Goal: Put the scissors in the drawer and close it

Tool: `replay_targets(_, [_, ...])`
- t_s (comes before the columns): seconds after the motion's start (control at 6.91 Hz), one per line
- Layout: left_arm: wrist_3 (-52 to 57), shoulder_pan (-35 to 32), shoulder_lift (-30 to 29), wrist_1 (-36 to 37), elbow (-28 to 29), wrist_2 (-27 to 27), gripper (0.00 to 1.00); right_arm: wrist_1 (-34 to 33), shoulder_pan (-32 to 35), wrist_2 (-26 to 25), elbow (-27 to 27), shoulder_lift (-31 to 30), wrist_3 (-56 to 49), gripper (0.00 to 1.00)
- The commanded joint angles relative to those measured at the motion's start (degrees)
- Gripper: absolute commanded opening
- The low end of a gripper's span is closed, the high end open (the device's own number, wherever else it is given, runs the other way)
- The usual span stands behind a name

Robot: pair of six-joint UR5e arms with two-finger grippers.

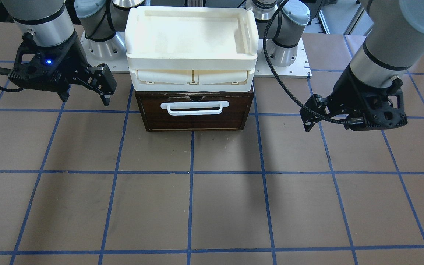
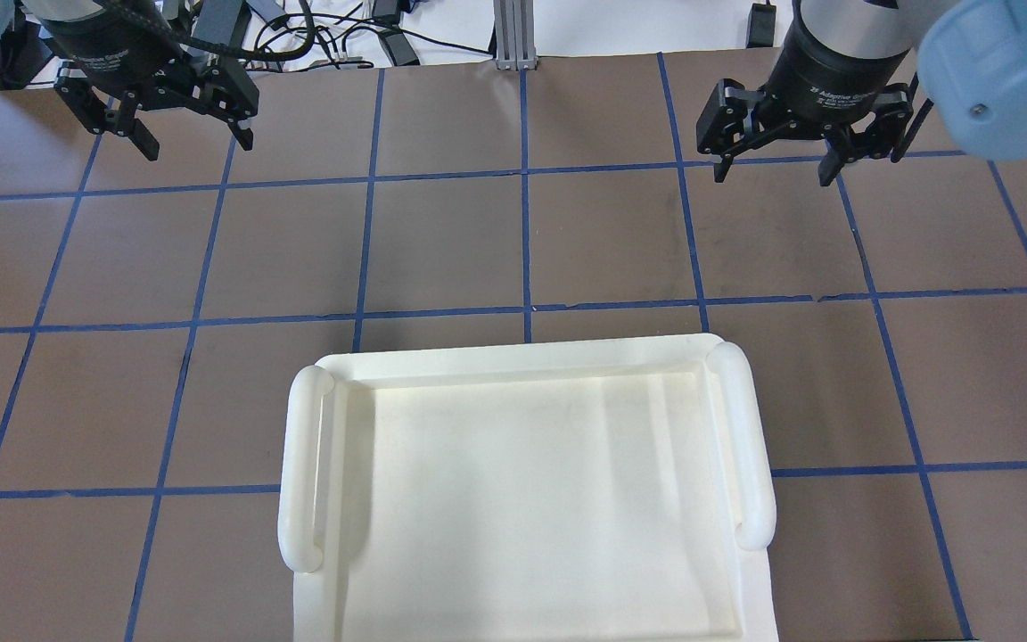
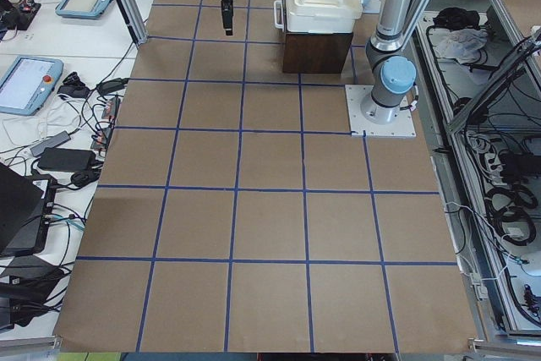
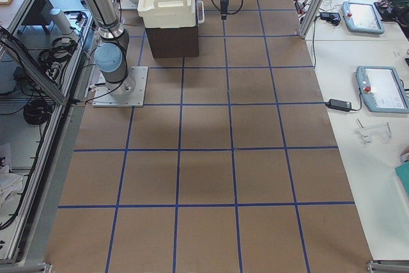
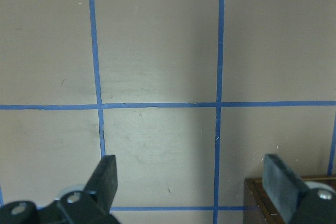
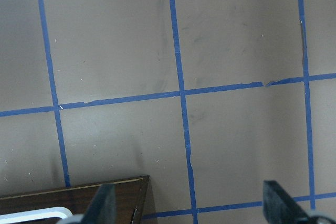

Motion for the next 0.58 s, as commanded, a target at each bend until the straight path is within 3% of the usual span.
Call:
replay_targets(0.0, [-1.84,-1.83,0.2,0.07,-0.44,0.32,1.0,0.09,0.0,-0.14,0.0,0.03,0.09,1.0])
replay_targets(0.43, [-1.58,-1.93,0.56,-0.02,-0.7,0.5,1.0,0.18,0.0,-0.23,0.0,0.03,0.27,1.0])
